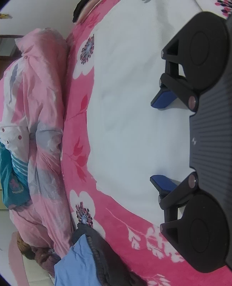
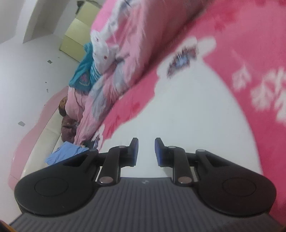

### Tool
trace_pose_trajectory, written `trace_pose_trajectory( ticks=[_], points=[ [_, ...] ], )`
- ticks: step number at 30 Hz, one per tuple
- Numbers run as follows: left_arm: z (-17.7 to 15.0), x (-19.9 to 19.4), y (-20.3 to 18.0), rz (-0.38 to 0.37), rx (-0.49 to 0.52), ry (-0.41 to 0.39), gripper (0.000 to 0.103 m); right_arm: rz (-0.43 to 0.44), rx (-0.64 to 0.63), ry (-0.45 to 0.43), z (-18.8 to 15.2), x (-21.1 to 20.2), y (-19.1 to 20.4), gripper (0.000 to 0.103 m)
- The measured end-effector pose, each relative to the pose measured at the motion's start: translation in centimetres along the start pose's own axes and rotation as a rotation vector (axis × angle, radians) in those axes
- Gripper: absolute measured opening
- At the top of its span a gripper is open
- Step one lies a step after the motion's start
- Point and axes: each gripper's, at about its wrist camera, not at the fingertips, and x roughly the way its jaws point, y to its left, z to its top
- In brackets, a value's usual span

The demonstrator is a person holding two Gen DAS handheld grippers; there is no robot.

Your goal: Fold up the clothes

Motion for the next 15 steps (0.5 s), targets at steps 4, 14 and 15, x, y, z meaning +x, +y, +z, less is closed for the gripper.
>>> trace_pose_trajectory(
  ticks=[4,14,15],
  points=[
    [-0.1,0.1,0.1,-0.003,0.008,-0.005,0.084,-0.034,0.039,-0.007,-1.8,-2.2,-2.6,0.014],
    [0.3,-1.1,0.2,0.056,0.049,-0.036,0.084,-0.094,-0.195,-0.046,-2.1,-5.7,3.6,0.021],
    [0.6,-1.6,0.2,0.068,0.055,-0.051,0.084,-0.063,-0.205,-0.039,-1.8,-4.8,4.3,0.021]
  ],
)
